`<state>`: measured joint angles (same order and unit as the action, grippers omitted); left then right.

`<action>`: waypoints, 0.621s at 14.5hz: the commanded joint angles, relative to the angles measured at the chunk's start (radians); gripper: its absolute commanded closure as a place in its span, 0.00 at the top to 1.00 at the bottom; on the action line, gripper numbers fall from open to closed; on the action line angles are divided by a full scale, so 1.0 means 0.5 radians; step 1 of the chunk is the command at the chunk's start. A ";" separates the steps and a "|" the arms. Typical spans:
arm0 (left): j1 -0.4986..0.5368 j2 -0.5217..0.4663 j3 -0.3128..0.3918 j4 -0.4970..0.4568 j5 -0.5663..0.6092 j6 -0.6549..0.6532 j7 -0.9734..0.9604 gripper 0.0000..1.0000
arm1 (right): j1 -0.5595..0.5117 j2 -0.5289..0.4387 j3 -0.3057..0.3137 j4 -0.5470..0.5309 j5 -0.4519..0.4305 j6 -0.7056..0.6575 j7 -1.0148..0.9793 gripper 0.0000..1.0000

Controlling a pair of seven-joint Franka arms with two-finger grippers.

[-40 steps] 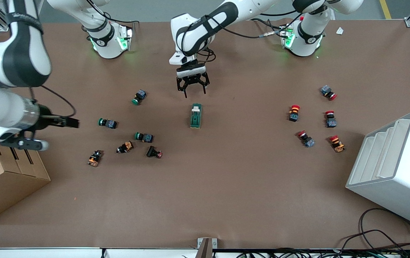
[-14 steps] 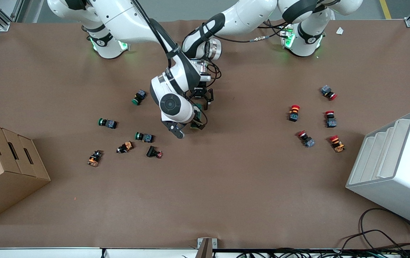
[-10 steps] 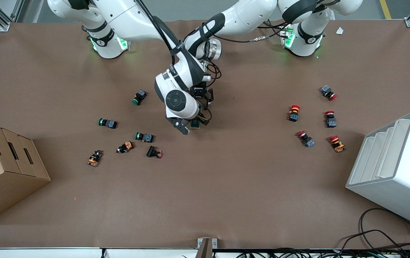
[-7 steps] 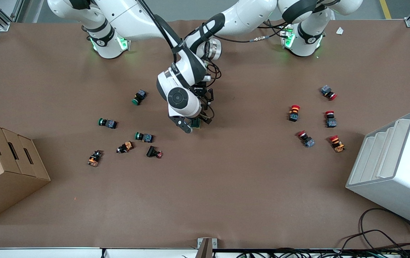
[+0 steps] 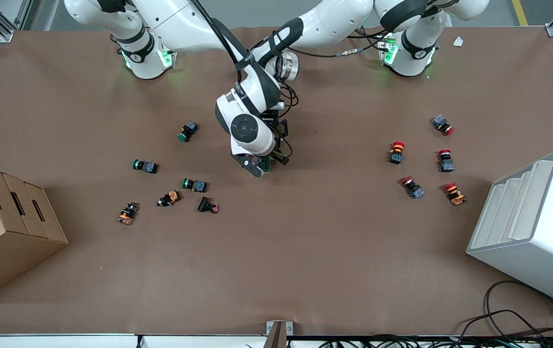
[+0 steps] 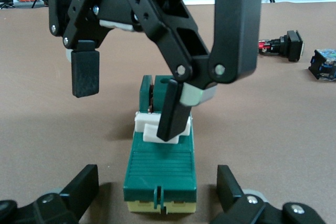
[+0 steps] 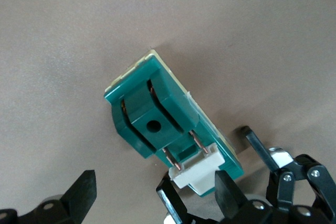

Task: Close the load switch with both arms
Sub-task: 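Push the white handle over with the left gripper while the right gripper holds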

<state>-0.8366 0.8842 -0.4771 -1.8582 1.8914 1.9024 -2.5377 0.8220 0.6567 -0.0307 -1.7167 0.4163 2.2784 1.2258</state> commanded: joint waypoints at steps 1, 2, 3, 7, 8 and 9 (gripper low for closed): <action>0.004 0.097 0.003 0.007 -0.003 0.012 -0.011 0.99 | 0.016 0.003 -0.006 -0.027 0.069 -0.010 -0.159 1.00; 0.004 0.097 0.003 0.007 -0.003 0.012 -0.011 0.99 | 0.010 0.000 -0.006 -0.021 0.066 -0.132 -0.218 1.00; 0.004 0.097 0.003 0.007 -0.003 0.009 -0.011 0.99 | 0.004 0.000 -0.009 -0.018 0.057 -0.203 -0.252 1.00; 0.004 0.094 0.003 0.007 -0.003 0.009 -0.011 0.99 | 0.028 0.003 -0.009 -0.024 0.066 -0.173 -0.234 1.00; 0.004 0.094 0.003 0.007 -0.003 0.009 -0.011 0.99 | 0.037 0.003 -0.009 -0.027 0.069 -0.136 -0.230 1.00; 0.004 0.094 0.003 0.007 -0.003 0.009 -0.011 0.99 | 0.043 0.003 -0.009 -0.024 0.075 -0.112 -0.230 1.00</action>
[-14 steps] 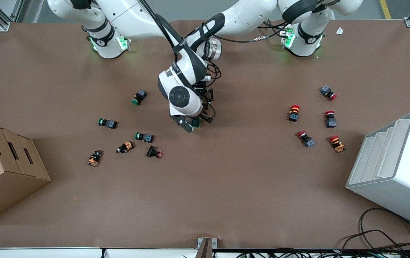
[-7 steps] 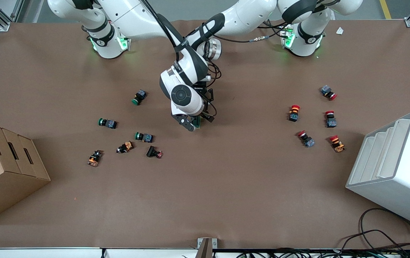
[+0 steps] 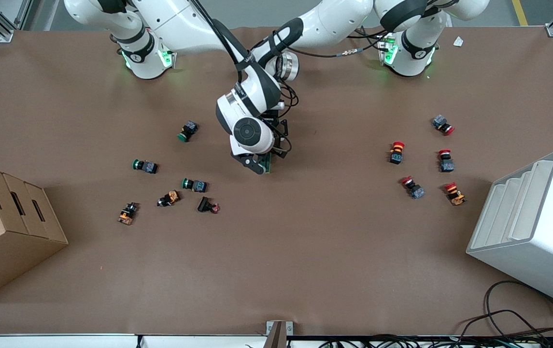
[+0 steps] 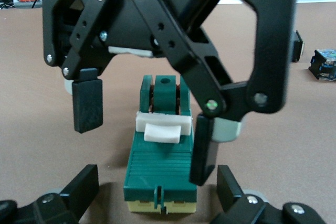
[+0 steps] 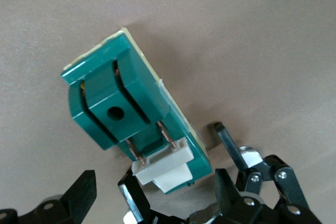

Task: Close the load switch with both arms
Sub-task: 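Push the white handle over with the left gripper while the right gripper holds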

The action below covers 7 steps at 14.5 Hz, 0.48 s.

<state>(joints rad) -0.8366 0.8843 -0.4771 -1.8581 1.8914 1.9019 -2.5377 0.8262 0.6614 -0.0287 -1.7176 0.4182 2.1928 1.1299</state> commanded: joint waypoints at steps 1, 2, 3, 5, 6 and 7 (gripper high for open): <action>0.004 0.094 0.003 0.007 -0.003 0.010 -0.011 0.99 | 0.035 -0.004 -0.010 -0.019 0.072 0.078 -0.039 1.00; 0.004 0.094 0.003 0.007 -0.003 0.010 -0.011 0.99 | 0.035 0.003 -0.010 -0.019 0.072 0.118 -0.039 1.00; 0.004 0.094 0.003 0.004 -0.003 0.007 -0.011 0.99 | 0.032 0.006 -0.010 -0.022 0.078 0.161 -0.039 1.00; 0.004 0.094 0.003 0.007 -0.006 -0.012 -0.014 1.00 | 0.023 0.021 -0.010 -0.013 0.112 0.198 -0.042 1.00; 0.001 0.097 0.003 0.004 -0.006 -0.012 -0.014 1.00 | 0.014 0.021 -0.010 -0.007 0.112 0.207 -0.042 1.00; 0.001 0.097 0.003 0.007 -0.006 -0.012 -0.014 1.00 | 0.010 0.024 -0.010 -0.001 0.112 0.213 -0.042 1.00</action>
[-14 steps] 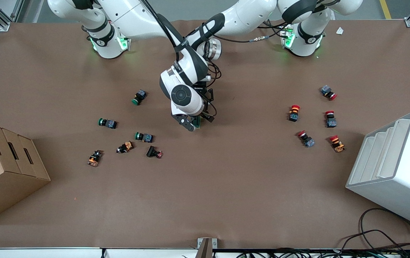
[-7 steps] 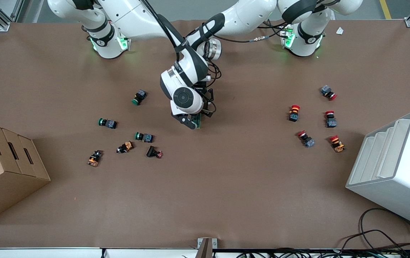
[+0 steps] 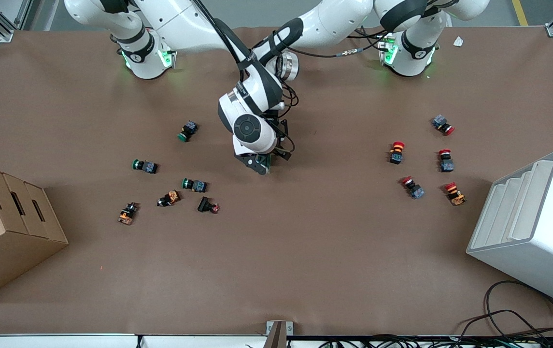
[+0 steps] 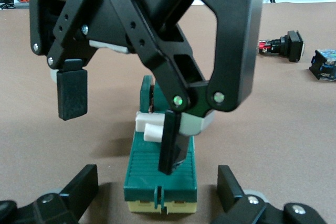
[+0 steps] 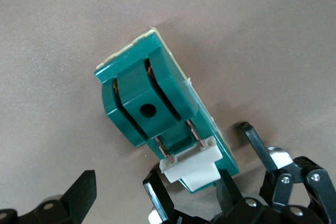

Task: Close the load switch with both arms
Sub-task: 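Push the white handle over with the left gripper while the right gripper holds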

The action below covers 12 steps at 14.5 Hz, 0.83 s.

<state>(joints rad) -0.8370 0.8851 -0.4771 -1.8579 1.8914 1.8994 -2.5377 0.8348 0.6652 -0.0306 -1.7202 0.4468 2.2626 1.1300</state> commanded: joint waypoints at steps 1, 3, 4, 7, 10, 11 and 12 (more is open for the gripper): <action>0.005 0.083 0.003 0.007 -0.009 -0.007 -0.011 1.00 | -0.013 0.013 -0.006 0.013 0.054 0.071 -0.045 1.00; 0.011 0.086 0.003 0.019 -0.009 -0.007 0.001 1.00 | -0.034 0.010 -0.006 0.041 0.054 0.061 -0.048 1.00; 0.011 0.086 0.003 0.019 -0.009 -0.007 -0.002 1.00 | -0.047 0.007 -0.006 0.056 0.054 0.055 -0.051 1.00; 0.011 0.092 0.003 0.019 -0.015 -0.007 0.001 1.00 | -0.096 0.001 -0.006 0.124 0.054 0.031 -0.060 1.00; 0.011 0.086 0.003 0.022 -0.015 -0.007 0.001 1.00 | -0.132 0.001 -0.006 0.188 0.054 -0.015 -0.060 1.00; 0.011 0.086 0.003 0.019 -0.015 -0.007 -0.005 1.00 | -0.139 0.004 -0.006 0.198 0.057 -0.015 -0.060 1.00; 0.011 0.083 0.003 0.019 -0.015 -0.007 -0.008 1.00 | -0.139 0.004 -0.006 0.201 0.057 -0.012 -0.060 1.00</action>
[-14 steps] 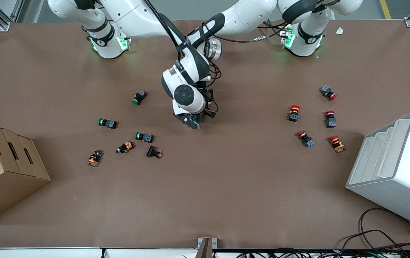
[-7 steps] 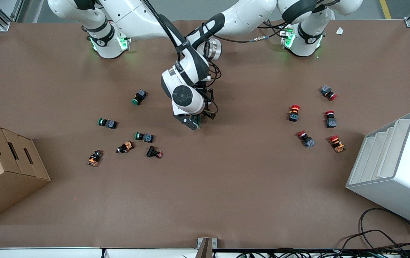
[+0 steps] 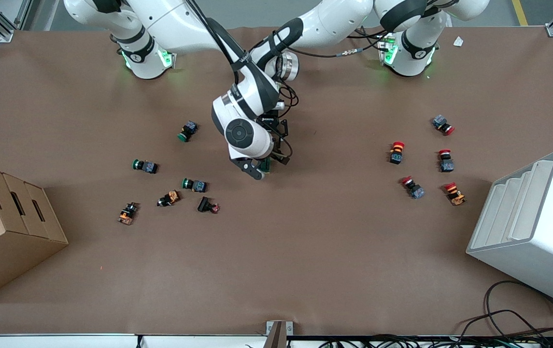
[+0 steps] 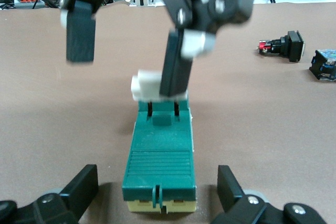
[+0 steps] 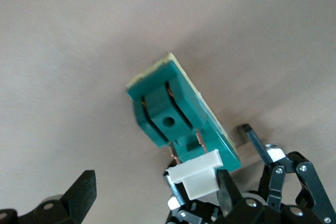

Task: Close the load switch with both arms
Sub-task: 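Push the white handle over with the left gripper while the right gripper holds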

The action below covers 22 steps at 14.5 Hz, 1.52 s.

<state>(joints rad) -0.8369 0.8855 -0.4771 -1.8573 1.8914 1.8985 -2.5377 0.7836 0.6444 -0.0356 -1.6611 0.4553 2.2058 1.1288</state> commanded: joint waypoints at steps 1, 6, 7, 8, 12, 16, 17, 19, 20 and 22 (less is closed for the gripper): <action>0.011 0.082 0.003 0.018 -0.015 -0.005 -0.005 1.00 | -0.036 0.049 0.004 0.091 0.037 0.104 -0.058 1.00; 0.017 0.070 0.003 0.015 -0.018 -0.011 0.007 1.00 | -0.058 0.055 0.001 0.098 0.034 0.117 -0.067 1.00; 0.017 0.070 0.003 0.015 -0.018 -0.011 0.007 1.00 | -0.061 0.058 0.001 0.098 0.031 0.117 -0.070 1.00; 0.017 0.070 0.003 0.015 -0.018 -0.011 0.007 1.00 | -0.061 0.064 0.001 0.098 0.025 0.120 -0.070 1.00; 0.011 0.073 0.003 0.012 -0.018 -0.011 0.004 1.00 | -0.070 0.104 -0.002 0.150 0.013 0.123 -0.076 1.00; 0.005 0.073 0.003 -0.001 -0.018 -0.011 0.007 1.00 | -0.092 0.147 -0.005 0.202 0.007 0.123 -0.082 1.00; 0.005 0.073 0.003 0.002 -0.018 -0.011 0.007 1.00 | -0.089 0.162 -0.005 0.205 0.007 0.141 -0.095 1.00; 0.005 0.073 0.003 0.002 -0.018 -0.011 0.007 1.00 | -0.082 0.196 -0.005 0.205 0.001 0.208 -0.095 1.00; 0.005 0.073 0.003 0.002 -0.018 -0.011 0.007 1.00 | -0.085 0.217 -0.005 0.205 -0.021 0.218 -0.098 1.00; 0.005 0.073 0.003 0.002 -0.018 -0.011 0.007 1.00 | -0.092 0.242 -0.005 0.208 -0.045 0.251 -0.101 1.00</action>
<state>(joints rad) -0.8370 0.8855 -0.4771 -1.8573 1.8914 1.8981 -2.5377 0.7491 0.7305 -0.0455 -1.5782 0.4505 2.3035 1.0965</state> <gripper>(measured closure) 0.000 0.000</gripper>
